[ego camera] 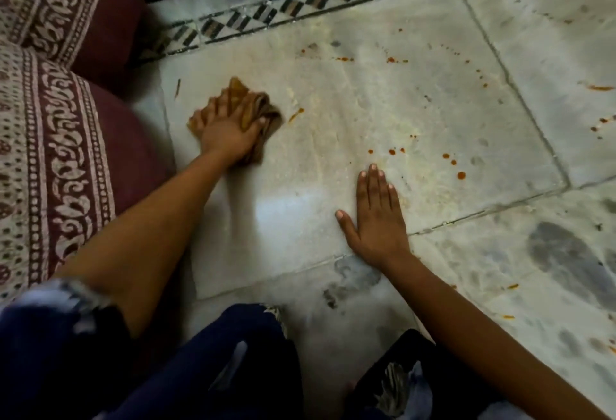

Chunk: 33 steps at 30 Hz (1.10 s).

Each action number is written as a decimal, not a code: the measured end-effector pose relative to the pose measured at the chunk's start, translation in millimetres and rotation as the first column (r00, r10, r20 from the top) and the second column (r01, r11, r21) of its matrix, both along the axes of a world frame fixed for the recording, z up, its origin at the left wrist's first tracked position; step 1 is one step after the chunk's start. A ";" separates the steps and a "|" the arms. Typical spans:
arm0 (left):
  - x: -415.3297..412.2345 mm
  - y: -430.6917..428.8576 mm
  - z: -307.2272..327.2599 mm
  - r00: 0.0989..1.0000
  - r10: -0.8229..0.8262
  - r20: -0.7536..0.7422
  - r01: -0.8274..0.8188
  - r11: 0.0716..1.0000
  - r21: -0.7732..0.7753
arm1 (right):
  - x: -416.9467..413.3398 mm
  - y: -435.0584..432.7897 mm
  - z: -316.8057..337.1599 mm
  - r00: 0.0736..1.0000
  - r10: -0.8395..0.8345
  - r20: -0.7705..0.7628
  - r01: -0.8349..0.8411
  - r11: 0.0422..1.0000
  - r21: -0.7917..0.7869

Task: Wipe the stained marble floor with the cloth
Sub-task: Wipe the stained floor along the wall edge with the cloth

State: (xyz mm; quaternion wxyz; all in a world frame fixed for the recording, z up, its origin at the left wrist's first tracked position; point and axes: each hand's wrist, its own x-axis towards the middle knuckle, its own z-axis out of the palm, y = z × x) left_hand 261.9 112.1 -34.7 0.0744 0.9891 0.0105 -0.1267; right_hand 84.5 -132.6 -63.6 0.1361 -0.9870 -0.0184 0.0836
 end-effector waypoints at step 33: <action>2.3 -19.9 -7.5 0.974 -0.219 0.067 0.219 0.976 0.008 | 3.3 -41.4 4.8 0.969 -0.228 0.098 0.232 0.972 -0.036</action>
